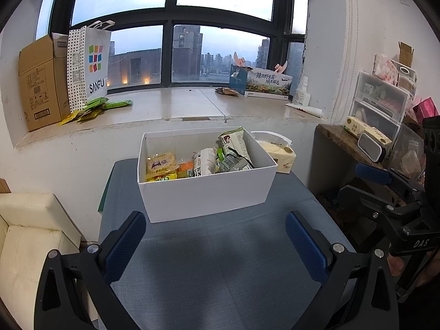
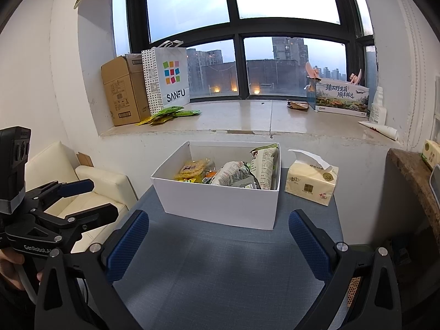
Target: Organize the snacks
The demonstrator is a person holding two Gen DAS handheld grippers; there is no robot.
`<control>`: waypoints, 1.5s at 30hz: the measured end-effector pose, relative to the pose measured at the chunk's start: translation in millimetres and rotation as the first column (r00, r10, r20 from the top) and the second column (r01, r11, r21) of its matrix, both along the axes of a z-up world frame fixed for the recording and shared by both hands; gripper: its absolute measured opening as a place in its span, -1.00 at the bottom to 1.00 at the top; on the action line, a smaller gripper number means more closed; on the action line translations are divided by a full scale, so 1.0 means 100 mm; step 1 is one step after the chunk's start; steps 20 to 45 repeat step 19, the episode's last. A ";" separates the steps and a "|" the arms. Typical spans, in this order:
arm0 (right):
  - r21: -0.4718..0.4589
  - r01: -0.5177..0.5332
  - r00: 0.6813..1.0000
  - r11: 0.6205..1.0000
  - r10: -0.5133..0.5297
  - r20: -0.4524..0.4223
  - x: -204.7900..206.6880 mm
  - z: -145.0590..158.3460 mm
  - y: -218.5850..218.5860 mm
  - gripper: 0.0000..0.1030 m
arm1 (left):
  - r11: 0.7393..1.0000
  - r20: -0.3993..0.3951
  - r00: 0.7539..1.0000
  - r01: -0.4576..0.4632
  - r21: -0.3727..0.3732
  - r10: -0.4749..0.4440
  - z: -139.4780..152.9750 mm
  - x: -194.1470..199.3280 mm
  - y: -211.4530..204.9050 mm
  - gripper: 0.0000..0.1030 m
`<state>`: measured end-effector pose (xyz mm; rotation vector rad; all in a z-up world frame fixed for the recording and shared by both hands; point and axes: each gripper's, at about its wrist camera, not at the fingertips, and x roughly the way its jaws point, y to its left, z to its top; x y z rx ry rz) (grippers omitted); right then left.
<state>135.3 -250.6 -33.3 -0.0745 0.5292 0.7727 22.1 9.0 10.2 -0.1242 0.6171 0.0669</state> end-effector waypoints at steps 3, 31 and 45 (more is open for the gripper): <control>0.000 0.000 1.000 1.000 0.000 0.000 0.00 0.00 0.00 1.00 | 1.000 0.001 1.000 0.001 0.000 -0.001 0.00 0.00 0.00 1.00; -0.002 -0.002 1.000 1.000 0.002 0.000 0.02 -0.01 0.00 1.00 | 1.000 0.007 1.000 0.007 -0.022 -0.007 -0.01 -0.01 0.05 1.00; -0.002 -0.002 1.000 1.000 0.002 0.000 0.02 -0.01 0.00 1.00 | 1.000 0.007 1.000 0.007 -0.022 -0.007 -0.01 -0.01 0.05 1.00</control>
